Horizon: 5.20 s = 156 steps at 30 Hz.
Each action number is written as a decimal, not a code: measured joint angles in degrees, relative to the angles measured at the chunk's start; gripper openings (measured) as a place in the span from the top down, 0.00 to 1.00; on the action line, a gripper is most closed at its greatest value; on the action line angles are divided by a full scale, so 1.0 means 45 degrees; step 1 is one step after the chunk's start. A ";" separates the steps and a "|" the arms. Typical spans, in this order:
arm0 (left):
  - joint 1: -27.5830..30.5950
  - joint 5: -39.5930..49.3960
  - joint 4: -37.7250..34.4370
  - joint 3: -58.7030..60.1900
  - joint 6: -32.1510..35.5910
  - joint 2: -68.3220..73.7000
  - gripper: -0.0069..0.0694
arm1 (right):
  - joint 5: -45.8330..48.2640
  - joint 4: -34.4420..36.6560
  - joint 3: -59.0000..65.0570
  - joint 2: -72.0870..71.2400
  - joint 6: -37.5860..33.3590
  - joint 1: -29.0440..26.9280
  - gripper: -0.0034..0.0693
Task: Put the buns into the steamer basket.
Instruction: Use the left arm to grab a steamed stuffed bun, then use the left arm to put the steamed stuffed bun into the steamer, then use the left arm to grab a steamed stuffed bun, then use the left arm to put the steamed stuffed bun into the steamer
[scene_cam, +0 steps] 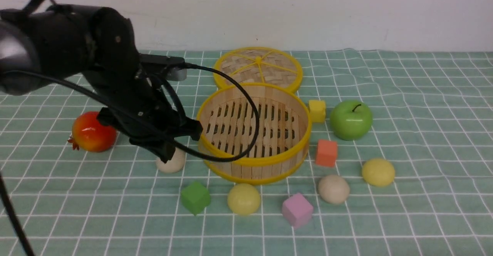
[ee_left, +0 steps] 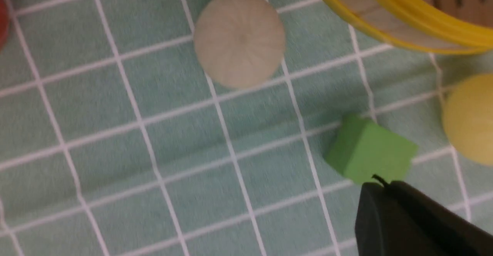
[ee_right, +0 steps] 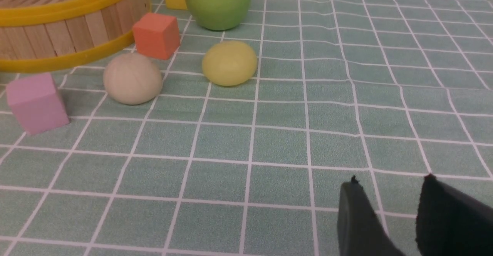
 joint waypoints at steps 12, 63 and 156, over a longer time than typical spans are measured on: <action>0.0635 -0.0395 0.0338 -0.1365 -0.0141 0.2050 0.59 | 0.0000 -0.0004 0.0000 0.0000 0.0000 0.0000 0.62; -0.1650 -0.3368 0.1580 -0.3896 0.0271 0.2757 0.92 | 0.0000 -0.0016 0.0000 0.0000 0.0000 0.0000 0.62; -0.4188 -0.1095 0.1314 -0.1359 -0.0675 0.0036 0.93 | 0.0000 -0.0016 0.0000 0.0000 0.0000 0.0000 0.62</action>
